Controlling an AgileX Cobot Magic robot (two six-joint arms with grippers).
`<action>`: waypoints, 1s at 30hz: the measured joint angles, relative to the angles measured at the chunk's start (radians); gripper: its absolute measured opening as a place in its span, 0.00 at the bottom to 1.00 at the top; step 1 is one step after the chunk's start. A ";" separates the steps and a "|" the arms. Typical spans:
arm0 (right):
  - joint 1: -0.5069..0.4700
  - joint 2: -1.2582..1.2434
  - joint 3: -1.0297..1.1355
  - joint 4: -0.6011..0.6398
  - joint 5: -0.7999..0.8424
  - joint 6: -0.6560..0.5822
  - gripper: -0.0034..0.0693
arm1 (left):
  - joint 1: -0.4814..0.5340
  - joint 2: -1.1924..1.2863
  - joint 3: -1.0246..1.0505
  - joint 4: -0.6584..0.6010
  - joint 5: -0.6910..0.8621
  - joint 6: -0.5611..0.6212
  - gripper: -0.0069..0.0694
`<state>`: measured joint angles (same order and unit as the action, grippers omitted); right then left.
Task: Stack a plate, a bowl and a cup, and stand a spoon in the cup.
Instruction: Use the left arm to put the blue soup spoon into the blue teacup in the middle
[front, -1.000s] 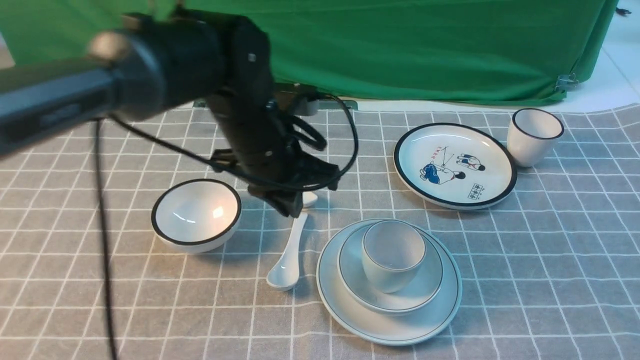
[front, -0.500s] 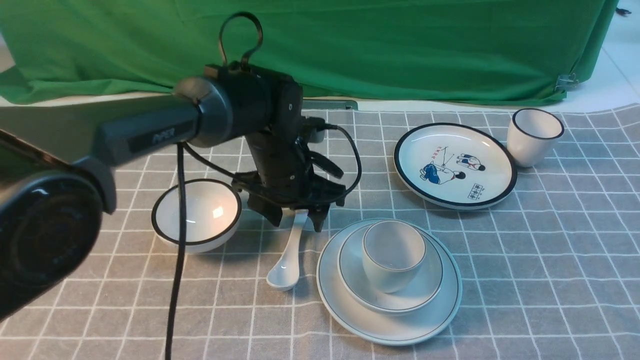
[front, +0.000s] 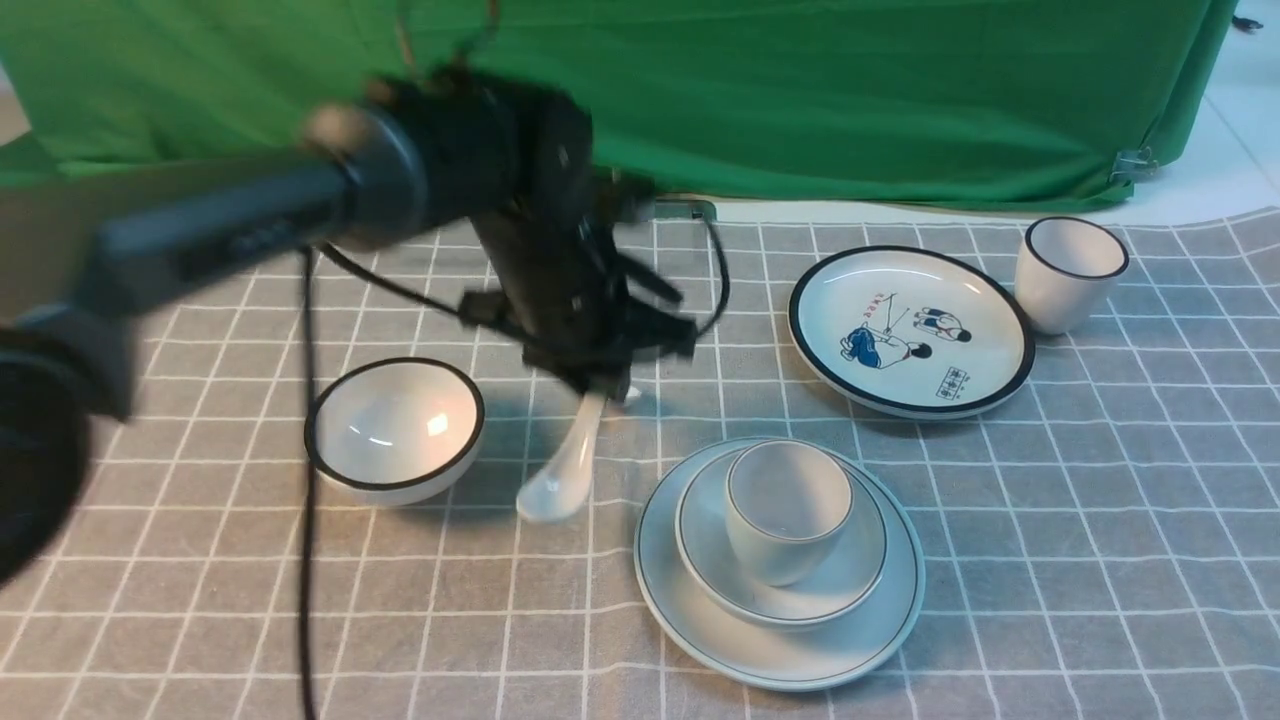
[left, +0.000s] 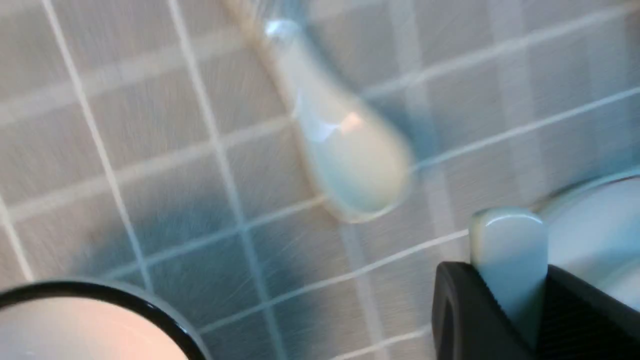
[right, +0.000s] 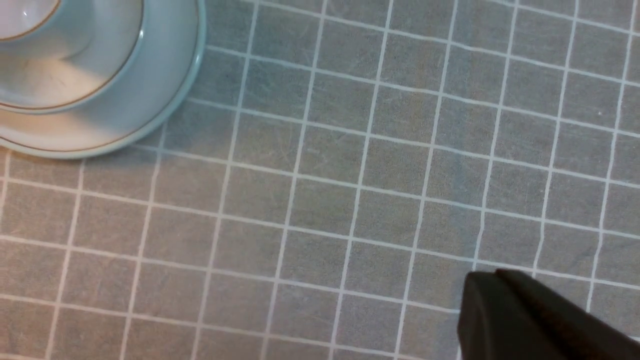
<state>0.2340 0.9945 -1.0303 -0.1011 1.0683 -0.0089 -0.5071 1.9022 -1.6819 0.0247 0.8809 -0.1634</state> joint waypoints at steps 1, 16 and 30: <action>0.000 0.000 0.000 0.001 -0.007 0.000 0.07 | -0.010 -0.035 0.013 0.001 -0.028 0.000 0.26; 0.000 0.000 0.000 0.028 -0.061 0.000 0.09 | -0.190 -0.361 0.769 0.065 -1.363 -0.105 0.26; 0.000 0.000 0.000 0.042 -0.082 0.000 0.09 | -0.229 -0.200 0.760 0.298 -1.519 -0.256 0.26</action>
<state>0.2340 0.9945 -1.0303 -0.0590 0.9862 -0.0089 -0.7358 1.7021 -0.9217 0.3223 -0.6377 -0.4194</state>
